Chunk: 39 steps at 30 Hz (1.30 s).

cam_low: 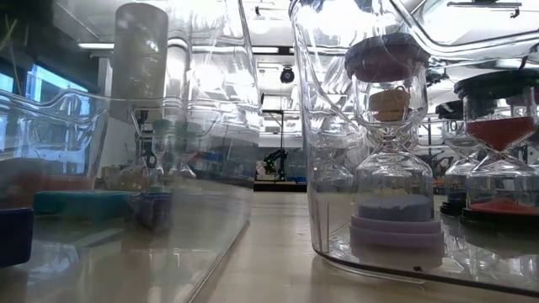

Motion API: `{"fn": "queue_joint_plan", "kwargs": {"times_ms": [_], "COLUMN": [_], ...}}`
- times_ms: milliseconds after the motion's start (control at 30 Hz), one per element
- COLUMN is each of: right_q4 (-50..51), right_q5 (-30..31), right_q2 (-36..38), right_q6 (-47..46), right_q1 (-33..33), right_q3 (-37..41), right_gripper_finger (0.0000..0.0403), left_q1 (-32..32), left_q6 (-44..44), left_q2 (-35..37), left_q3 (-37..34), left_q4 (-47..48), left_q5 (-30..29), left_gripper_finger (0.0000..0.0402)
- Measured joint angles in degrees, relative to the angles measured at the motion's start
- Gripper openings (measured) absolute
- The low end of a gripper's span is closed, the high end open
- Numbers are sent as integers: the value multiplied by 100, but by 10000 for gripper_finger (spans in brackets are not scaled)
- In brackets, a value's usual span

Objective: Pick & Place Office items
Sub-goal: Put the light blue hourglass into the right bin

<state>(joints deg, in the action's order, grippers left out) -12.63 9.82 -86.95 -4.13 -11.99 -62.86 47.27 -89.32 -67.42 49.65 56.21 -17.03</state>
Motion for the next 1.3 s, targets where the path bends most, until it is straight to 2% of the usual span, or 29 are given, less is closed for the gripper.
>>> {"fn": "queue_joint_plan", "kwargs": {"times_ms": [100,267,333,400,533,733,867,1300], "right_q4": [757,2042,2293,2673,2944,2991,2866,2391], "right_q5": [-55,-106,63,485,940,788,762,875], "right_q2": [-287,-1242,-1642,-1943,-2314,-2715,-2954,-3347], "right_q6": [-17,-51,-117,-216,-364,-853,-949,-615], "right_q1": [164,218,258,277,341,350,329,264], "right_q3": [-648,-1944,-2442,-2766,-3062,-3063,-3063,-3061], "right_gripper_finger": [287,287,287,287,287,287,287,287], "left_q1": [99,368,503,650,995,1441,1622,1716], "left_q6": [290,856,1109,1333,1774,2287,2495,2509], "left_q2": [222,531,606,654,664,645,645,376], "left_q3": [95,98,100,98,97,85,85,80], "left_q4": [-42,-198,-291,-304,-316,-313,-315,-313], "left_q5": [-577,-1686,-2059,-2392,-3252,-4337,-4633,-4683], "left_gripper_finger": [273,273,273,273,273,273,273,273]}}
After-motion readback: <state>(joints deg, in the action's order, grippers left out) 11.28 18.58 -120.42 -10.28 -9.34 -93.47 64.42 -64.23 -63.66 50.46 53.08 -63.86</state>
